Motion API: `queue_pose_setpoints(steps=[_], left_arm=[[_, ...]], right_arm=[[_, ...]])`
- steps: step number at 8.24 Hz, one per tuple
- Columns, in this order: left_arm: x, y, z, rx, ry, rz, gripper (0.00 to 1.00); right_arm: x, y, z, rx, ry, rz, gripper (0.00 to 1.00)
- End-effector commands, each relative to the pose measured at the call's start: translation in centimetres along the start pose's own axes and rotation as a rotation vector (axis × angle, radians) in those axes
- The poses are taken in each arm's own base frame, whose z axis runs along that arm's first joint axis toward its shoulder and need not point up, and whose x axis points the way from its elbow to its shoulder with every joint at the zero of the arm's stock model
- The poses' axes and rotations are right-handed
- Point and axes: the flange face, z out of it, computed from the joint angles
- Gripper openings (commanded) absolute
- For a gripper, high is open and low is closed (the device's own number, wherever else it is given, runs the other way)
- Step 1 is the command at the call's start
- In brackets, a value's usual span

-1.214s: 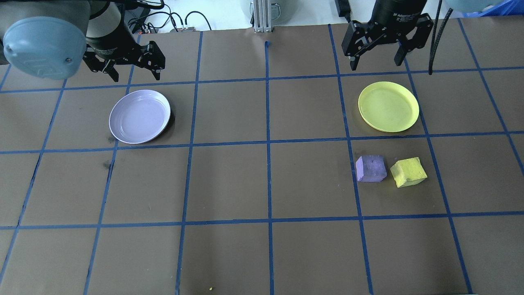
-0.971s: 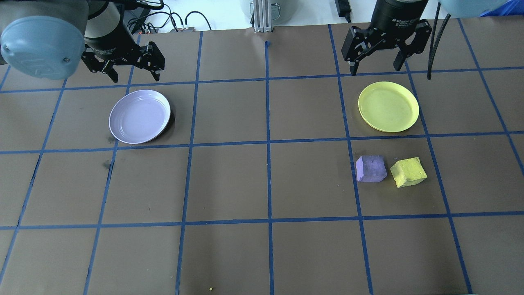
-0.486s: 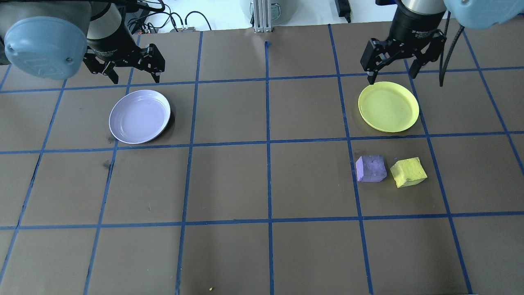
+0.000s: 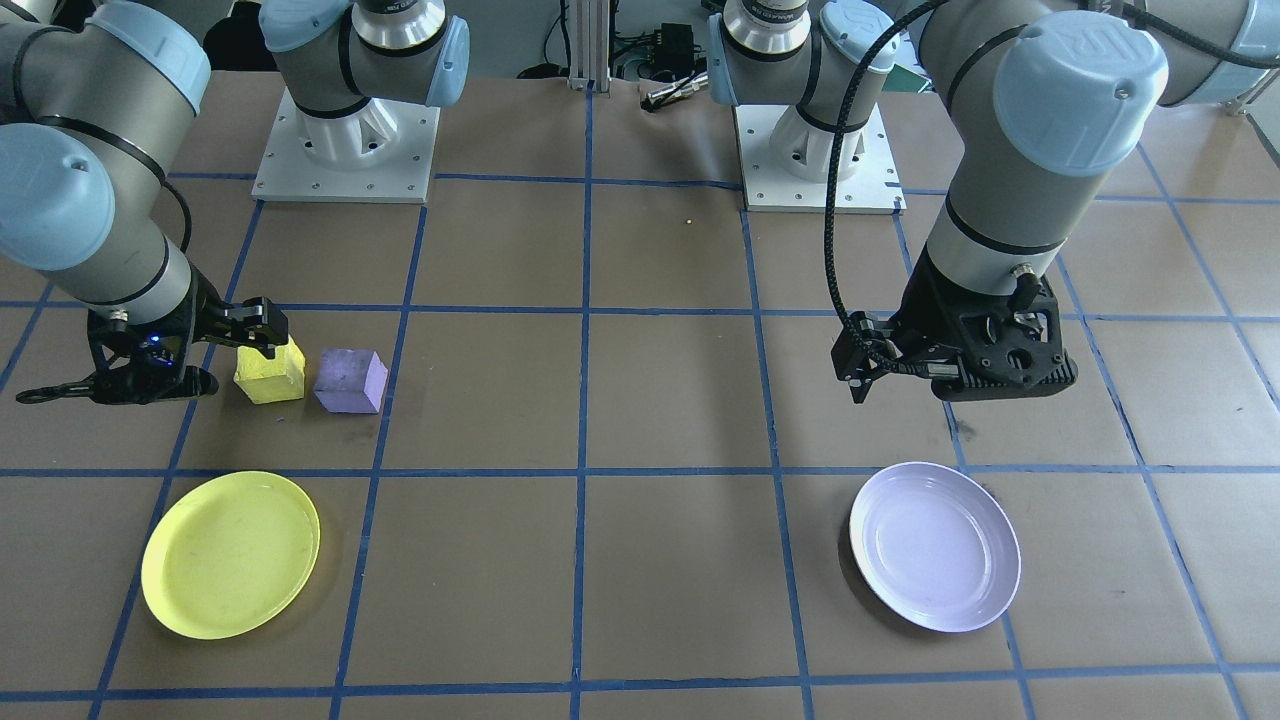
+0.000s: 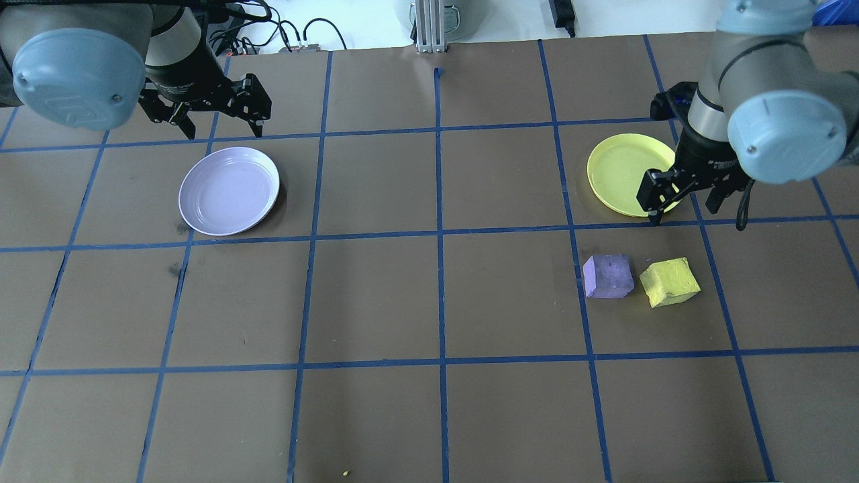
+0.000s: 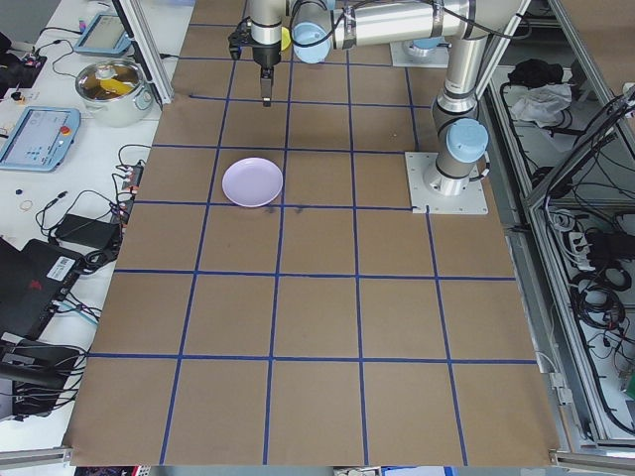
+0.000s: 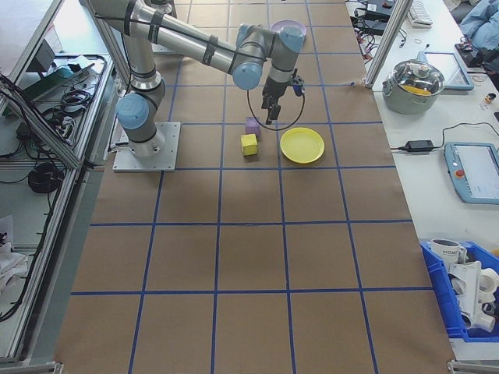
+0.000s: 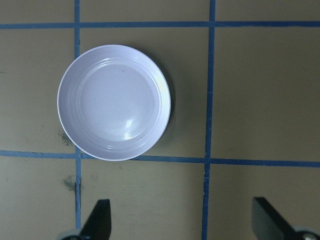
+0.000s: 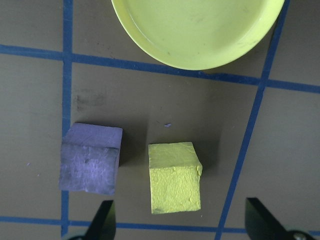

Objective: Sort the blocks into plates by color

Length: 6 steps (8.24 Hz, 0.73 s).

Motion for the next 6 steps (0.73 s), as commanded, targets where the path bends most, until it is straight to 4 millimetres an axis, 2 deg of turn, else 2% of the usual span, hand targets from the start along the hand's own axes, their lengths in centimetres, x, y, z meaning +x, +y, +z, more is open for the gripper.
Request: queue_pose_setpoints(steps=[1, 4, 6], left_arm=[[0.0, -0.1, 0.2, 0.000, 0.000, 0.000, 1.00], [0.0, -0.2, 0.2, 0.005, 0.001, 0.000, 1.00], [0.0, -0.2, 0.3, 0.005, 0.001, 0.000, 1.00]], right_arm=[[0.9, 2.8, 7.7, 0.038, -0.060, -0.002, 0.81], [0.4, 4.5, 11.1, 0.033, -0.061, -0.021, 0.80], [0.6, 4.6, 11.6, 0.043, -0.056, -0.046, 0.83]])
